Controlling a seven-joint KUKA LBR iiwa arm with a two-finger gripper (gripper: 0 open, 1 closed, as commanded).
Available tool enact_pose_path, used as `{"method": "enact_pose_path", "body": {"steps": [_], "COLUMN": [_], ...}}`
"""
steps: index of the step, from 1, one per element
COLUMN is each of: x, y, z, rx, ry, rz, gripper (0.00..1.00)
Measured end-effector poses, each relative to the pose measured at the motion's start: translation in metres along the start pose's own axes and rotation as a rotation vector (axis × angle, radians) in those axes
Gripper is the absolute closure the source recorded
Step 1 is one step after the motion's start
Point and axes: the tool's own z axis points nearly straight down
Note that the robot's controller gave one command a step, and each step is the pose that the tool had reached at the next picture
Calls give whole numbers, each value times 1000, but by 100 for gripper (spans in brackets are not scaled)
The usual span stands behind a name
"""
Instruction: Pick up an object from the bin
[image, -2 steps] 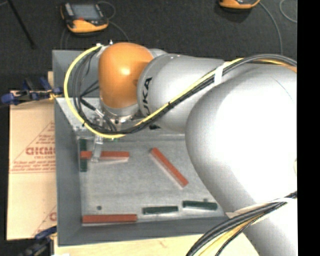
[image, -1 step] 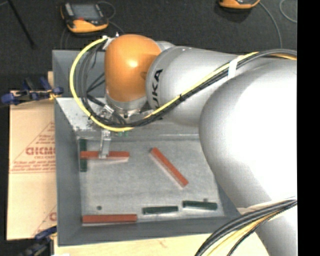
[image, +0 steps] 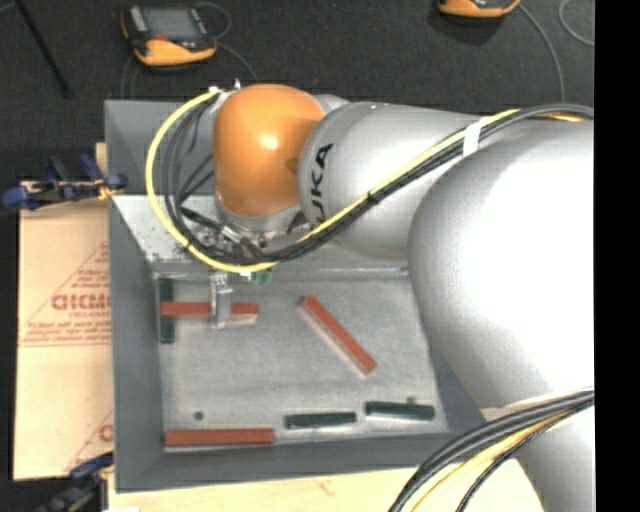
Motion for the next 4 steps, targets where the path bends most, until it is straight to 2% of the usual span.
{"method": "enact_pose_path", "body": {"steps": [1, 2, 3, 4], "x": [1, 2, -5, 5], "y": [24, 23, 28, 16], "z": [41, 46, 14, 13], "rx": [0, 2, 1, -2], "ry": [2, 7, 2, 0], "rz": [270, 160, -134, -200], "gripper": [0, 0, 0, 0]}}
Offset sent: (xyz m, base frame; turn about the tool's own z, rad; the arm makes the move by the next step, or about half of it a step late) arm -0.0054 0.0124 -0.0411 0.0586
